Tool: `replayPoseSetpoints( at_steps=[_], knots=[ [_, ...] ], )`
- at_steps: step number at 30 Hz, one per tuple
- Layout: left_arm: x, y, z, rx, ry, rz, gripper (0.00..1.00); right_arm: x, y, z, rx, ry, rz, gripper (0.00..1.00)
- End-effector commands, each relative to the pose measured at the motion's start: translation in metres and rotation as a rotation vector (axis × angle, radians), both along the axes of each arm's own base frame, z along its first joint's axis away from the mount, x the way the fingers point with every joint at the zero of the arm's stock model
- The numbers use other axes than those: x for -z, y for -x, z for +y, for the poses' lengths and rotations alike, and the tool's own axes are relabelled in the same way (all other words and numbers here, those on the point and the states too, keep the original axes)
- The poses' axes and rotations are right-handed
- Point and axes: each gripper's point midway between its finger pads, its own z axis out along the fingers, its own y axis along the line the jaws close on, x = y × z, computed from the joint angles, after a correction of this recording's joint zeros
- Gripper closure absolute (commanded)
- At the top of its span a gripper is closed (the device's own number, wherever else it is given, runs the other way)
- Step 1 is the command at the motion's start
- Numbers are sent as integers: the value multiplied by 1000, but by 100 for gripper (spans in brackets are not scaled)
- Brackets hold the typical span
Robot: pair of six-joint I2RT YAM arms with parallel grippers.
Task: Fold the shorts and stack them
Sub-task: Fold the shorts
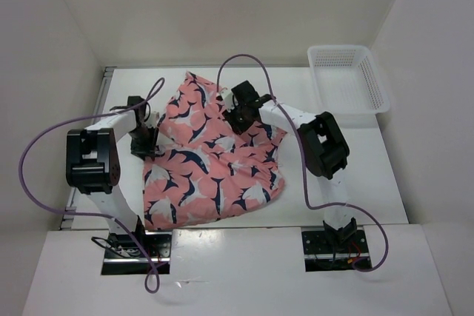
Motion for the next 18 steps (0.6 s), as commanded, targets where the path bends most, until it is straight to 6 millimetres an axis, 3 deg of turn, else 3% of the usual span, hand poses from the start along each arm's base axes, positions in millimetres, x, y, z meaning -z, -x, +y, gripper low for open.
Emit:
replayPoseSetpoints(
  at_steps=[1,2,3,4,5,6,7,8,9,10,11,13,14,16,17,18],
  knots=[
    [-28,11,-15,21,79,16,53,-52,-23,20,33,-130,-71,63],
    [-56,-18,-30,51,145,-77,50,-67,-29,21,41,-141,-106,57],
    [-75,-35,-34,62,168,-133,45,-73,-31,19,51,-137,-123,56],
    [-88,-50,-43,88,189,-166,44,-92,-39,16,73,-141,-177,55],
    [-94,-68,-52,113,203,-194,42,-97,-41,13,86,-135,-194,53],
    [-130,-102,-57,136,224,-309,40,-102,-46,4,111,-130,-209,53],
    [-143,-118,-65,158,241,-351,37,-109,-54,-9,134,-125,-229,53],
    [-139,-138,-67,165,254,-362,35,-106,-60,-19,163,-107,-239,51],
    [-148,-160,-74,189,261,-418,33,-100,-62,-29,179,-84,-238,51],
    [-180,-191,-75,204,251,-530,31,-101,-65,-38,192,-72,-246,49],
    [-163,-213,-81,215,255,-527,27,-95,-70,-55,228,-52,-241,47],
    [-172,-251,-87,237,250,-619,24,-91,-76,-69,238,-28,-250,43],
    [-175,-280,-94,255,249,-677,24,-87,-75,-75,247,-21,-242,40],
    [-176,-304,-103,278,261,-727,17,-84,-78,-85,253,4,-246,37],
    [-147,-320,-104,276,263,-713,15,-89,-81,-93,270,1,-255,37],
    [-171,-334,-113,299,260,-800,12,-85,-81,-100,282,8,-246,33]
  ],
)
